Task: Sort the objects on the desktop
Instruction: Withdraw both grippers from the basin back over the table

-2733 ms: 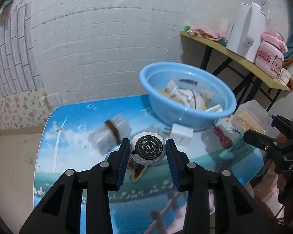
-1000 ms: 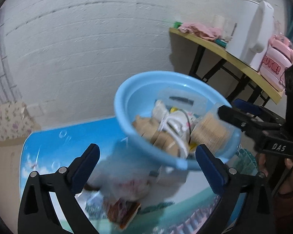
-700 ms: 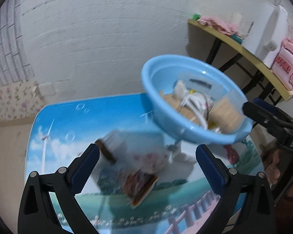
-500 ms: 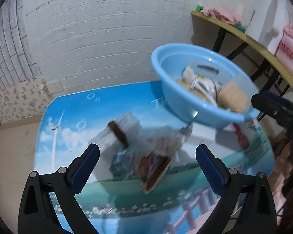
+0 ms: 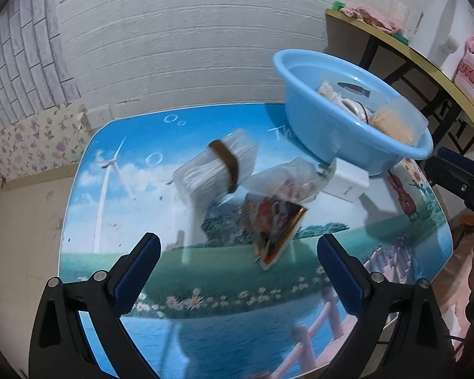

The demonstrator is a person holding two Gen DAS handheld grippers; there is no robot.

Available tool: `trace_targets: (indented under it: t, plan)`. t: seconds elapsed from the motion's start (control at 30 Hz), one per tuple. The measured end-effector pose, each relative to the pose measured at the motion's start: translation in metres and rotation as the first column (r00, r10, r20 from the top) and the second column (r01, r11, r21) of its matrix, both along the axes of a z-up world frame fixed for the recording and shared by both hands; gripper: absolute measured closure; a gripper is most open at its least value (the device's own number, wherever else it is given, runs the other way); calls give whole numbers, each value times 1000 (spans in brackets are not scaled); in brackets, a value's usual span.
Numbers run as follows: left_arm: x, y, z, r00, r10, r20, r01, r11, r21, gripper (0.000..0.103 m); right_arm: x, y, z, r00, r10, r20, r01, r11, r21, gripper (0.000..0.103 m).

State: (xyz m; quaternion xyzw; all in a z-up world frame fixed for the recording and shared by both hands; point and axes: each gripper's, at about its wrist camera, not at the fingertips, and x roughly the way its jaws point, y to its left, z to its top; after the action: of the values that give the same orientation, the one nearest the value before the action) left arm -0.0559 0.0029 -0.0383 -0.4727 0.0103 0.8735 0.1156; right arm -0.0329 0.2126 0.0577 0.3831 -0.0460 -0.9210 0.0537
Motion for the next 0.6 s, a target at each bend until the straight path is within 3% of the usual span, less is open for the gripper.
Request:
trace_targets:
  t: [0.33,0.6]
  plan:
    - [9,-27,-7,998,54,-16,-53,999,12,0,5,-9,-8,1000,0,21,1,1000,-10,3]
    - [13,-24,-4,997,38,-68,-42,997,-64,0,7,-15,-11,999,15,30,-15,1000,-3,3]
